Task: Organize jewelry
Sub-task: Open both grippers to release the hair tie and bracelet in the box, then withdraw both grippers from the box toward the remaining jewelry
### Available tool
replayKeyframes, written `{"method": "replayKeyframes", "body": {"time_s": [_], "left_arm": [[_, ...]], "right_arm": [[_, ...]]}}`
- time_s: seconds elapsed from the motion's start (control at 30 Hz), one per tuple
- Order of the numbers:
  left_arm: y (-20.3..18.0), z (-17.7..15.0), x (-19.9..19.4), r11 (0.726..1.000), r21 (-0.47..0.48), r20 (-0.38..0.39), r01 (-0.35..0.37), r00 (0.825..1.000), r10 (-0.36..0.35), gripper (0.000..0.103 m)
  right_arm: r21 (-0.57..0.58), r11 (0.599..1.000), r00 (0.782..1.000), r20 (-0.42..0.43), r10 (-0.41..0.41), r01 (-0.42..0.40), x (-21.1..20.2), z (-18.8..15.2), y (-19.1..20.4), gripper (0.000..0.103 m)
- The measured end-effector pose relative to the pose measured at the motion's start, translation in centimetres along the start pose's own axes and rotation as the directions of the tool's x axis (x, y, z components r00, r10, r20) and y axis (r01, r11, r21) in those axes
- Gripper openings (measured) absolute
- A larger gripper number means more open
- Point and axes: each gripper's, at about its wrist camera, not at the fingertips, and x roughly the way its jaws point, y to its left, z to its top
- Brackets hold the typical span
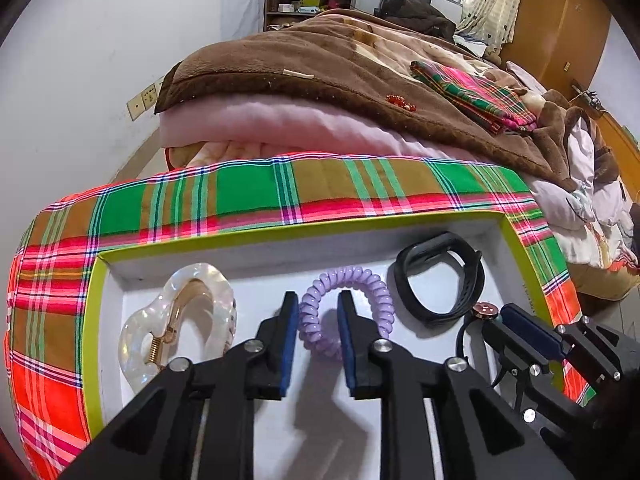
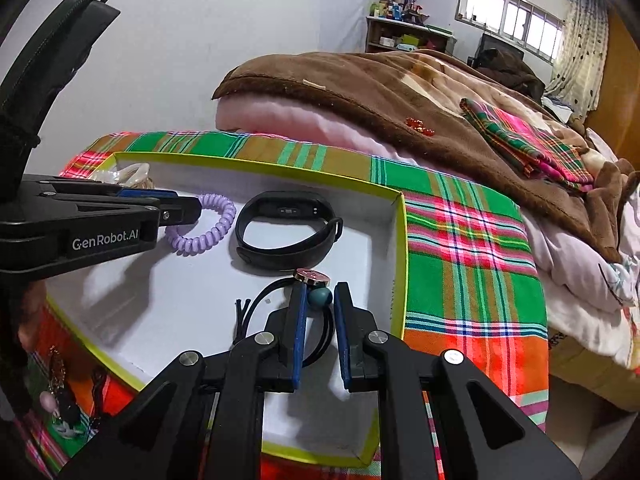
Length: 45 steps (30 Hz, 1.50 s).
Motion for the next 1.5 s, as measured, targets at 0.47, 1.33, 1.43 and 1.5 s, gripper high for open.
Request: {"method": "replayKeyframes", "body": {"time_s": [0.47,1.33,1.43,1.5], "left_arm": [[-0.7,-1.2,-4.0,1.0,0.002,0.056,0.03,0.998,-0.03,0.035],[1.4,-10.0,-12.7,0.998,-0.059,0.174,0.011,0.985,-0.001,0.045],[1.8,-11.4,-13.2,0.998,-0.067,0.178,0.019,0.984,-0.007,0.049],[2.2,-12.3,-13.4,0.996,-0.082,0.174,0.018,0.985,-0.004,0.05]], "right_arm": [[0.03,1.0,0.999,0.054,-0.002,0.0,-3.1,-0.2,0.1,0.017],[0.107,0.993,0.987,0.156,0.037,-0.054,-10.5,-5.0,1.1,0.02],[0.114,0.992,0.987,0.157,0.041,-0.06,-11.0,-5.9,1.0,0.02],[0.121,0.991,0.987,0.154,0.044,-0.063,-11.1,-6.5,0.9,0.02]]}}
